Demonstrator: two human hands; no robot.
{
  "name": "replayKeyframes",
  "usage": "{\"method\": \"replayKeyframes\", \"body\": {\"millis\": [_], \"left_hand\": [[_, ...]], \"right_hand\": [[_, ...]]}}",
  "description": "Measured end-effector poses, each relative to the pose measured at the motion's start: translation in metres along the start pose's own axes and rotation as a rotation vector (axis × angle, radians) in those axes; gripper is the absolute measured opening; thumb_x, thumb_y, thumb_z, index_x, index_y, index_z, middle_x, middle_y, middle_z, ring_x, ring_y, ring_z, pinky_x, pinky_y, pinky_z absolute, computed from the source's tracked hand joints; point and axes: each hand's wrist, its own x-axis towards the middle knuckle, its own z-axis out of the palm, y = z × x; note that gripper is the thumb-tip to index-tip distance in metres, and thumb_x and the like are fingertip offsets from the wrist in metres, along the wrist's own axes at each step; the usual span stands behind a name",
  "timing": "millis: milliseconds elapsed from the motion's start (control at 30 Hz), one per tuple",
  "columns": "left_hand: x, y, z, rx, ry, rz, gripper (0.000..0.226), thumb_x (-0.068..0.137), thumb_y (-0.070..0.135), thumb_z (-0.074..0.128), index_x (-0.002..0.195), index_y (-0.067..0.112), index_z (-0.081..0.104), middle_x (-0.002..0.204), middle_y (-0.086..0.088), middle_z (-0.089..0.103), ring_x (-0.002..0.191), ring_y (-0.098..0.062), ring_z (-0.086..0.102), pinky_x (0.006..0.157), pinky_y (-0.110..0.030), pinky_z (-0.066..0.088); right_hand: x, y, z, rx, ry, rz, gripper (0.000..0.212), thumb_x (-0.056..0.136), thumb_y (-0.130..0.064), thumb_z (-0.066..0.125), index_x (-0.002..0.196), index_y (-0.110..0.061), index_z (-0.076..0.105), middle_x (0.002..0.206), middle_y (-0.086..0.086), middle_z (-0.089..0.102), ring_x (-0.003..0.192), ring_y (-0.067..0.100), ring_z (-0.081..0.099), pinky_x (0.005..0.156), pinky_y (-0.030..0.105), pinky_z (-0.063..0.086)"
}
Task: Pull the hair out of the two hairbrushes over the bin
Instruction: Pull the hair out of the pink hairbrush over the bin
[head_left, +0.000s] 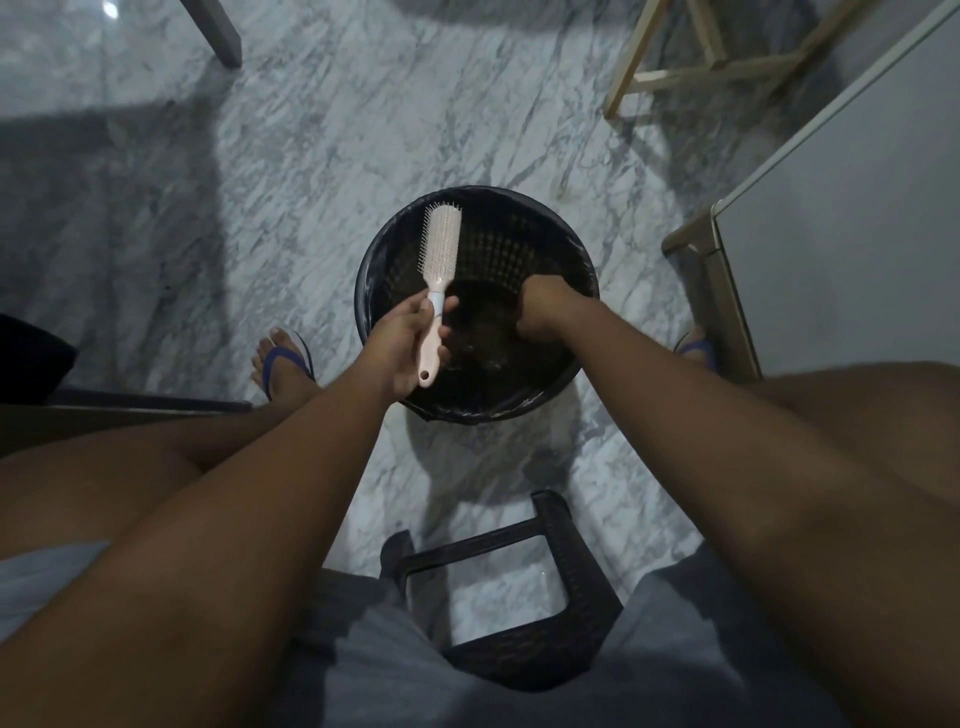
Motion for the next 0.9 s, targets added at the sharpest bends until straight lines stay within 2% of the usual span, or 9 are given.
{"method": "replayKeyframes", "body": {"millis": [67, 133, 200, 267, 300, 367, 533, 667, 900], "left_hand": [[0.0, 0.002, -0.003, 0.008, -0.026, -0.011, 0.035, 0.105, 0.014, 0.04, 0.139, 0.016, 0.049, 0.11, 0.0, 0.069, 0.065, -0.01, 0.054, 0.049, -0.023, 0.046], [0.001, 0.003, -0.005, 0.027, -0.053, -0.024, 0.035, 0.104, 0.014, 0.041, 0.138, 0.016, 0.049, 0.108, 0.001, 0.07, 0.065, -0.01, 0.054, 0.049, -0.023, 0.046], [0.0, 0.004, -0.005, 0.044, -0.091, -0.041, 0.034, 0.104, 0.014, 0.041, 0.137, 0.016, 0.05, 0.107, 0.001, 0.07, 0.065, -0.01, 0.054, 0.048, -0.023, 0.045], [-0.001, 0.005, -0.003, 0.05, -0.131, -0.059, 0.034, 0.104, 0.013, 0.042, 0.137, 0.016, 0.051, 0.106, 0.002, 0.07, 0.064, -0.011, 0.054, 0.048, -0.023, 0.046], [-0.001, 0.005, -0.003, 0.049, -0.141, -0.061, 0.035, 0.103, 0.013, 0.042, 0.137, 0.016, 0.05, 0.106, 0.002, 0.071, 0.065, -0.011, 0.054, 0.048, -0.023, 0.046], [0.0, 0.005, -0.002, 0.037, -0.135, -0.053, 0.034, 0.103, 0.013, 0.043, 0.137, 0.017, 0.05, 0.106, 0.001, 0.071, 0.066, -0.011, 0.054, 0.049, -0.023, 0.046], [0.001, 0.009, 0.001, -0.012, -0.066, 0.004, 0.033, 0.104, 0.014, 0.042, 0.135, 0.017, 0.051, 0.109, 0.001, 0.069, 0.063, -0.009, 0.054, 0.048, -0.022, 0.045], [0.007, 0.007, -0.005, -0.024, 0.078, 0.055, 0.034, 0.105, 0.016, 0.041, 0.138, 0.016, 0.049, 0.112, -0.001, 0.067, 0.06, -0.009, 0.055, 0.047, -0.022, 0.045], [0.008, -0.001, -0.021, -0.029, 0.152, 0.049, 0.034, 0.106, 0.018, 0.039, 0.138, 0.014, 0.048, 0.113, 0.001, 0.066, 0.063, -0.01, 0.052, 0.049, -0.023, 0.045]], "right_hand": [[0.003, -0.003, -0.005, 0.068, 0.035, -0.035, 0.047, 0.08, -0.02, 0.072, 0.123, -0.007, 0.058, 0.121, 0.018, 0.062, 0.104, 0.031, 0.06, 0.095, 0.036, 0.051], [0.004, -0.006, -0.013, 0.292, 0.136, -0.149, 0.094, 0.075, -0.019, 0.081, 0.152, -0.011, 0.028, 0.148, 0.019, 0.044, 0.136, 0.033, 0.043, 0.111, 0.035, 0.036], [0.008, -0.011, -0.019, 0.502, 0.2, -0.228, 0.115, 0.073, -0.019, 0.084, 0.158, -0.017, 0.006, 0.158, 0.015, 0.031, 0.144, 0.028, 0.033, 0.116, 0.035, 0.03], [0.014, -0.016, -0.018, 0.571, 0.226, -0.252, 0.097, 0.078, -0.019, 0.079, 0.156, -0.017, 0.022, 0.145, 0.015, 0.05, 0.122, 0.023, 0.055, 0.108, 0.037, 0.044], [0.016, -0.018, -0.018, 0.554, 0.232, -0.264, 0.07, 0.083, -0.019, 0.073, 0.146, -0.013, 0.043, 0.128, 0.012, 0.063, 0.103, 0.019, 0.063, 0.098, 0.037, 0.05], [0.017, -0.02, -0.018, 0.503, 0.244, -0.262, 0.021, 0.096, -0.021, 0.057, 0.101, -0.006, 0.071, 0.085, 0.002, 0.071, 0.072, 0.012, 0.062, 0.078, 0.03, 0.048], [0.016, -0.015, 0.0, 0.732, 0.433, -0.138, 0.036, 0.104, -0.02, 0.04, 0.077, -0.014, 0.063, 0.077, -0.001, 0.06, 0.076, 0.013, 0.054, 0.071, 0.023, 0.033], [0.015, -0.01, 0.007, 0.892, 0.711, -0.083, 0.033, 0.105, -0.021, 0.037, 0.076, -0.015, 0.053, 0.07, -0.007, 0.051, 0.069, 0.008, 0.05, 0.068, 0.025, 0.036], [0.0, -0.015, -0.012, 1.006, 1.164, -0.091, 0.029, 0.104, -0.011, 0.037, 0.079, -0.013, 0.05, 0.064, -0.014, 0.045, 0.059, -0.006, 0.047, 0.058, 0.008, 0.035]]}}
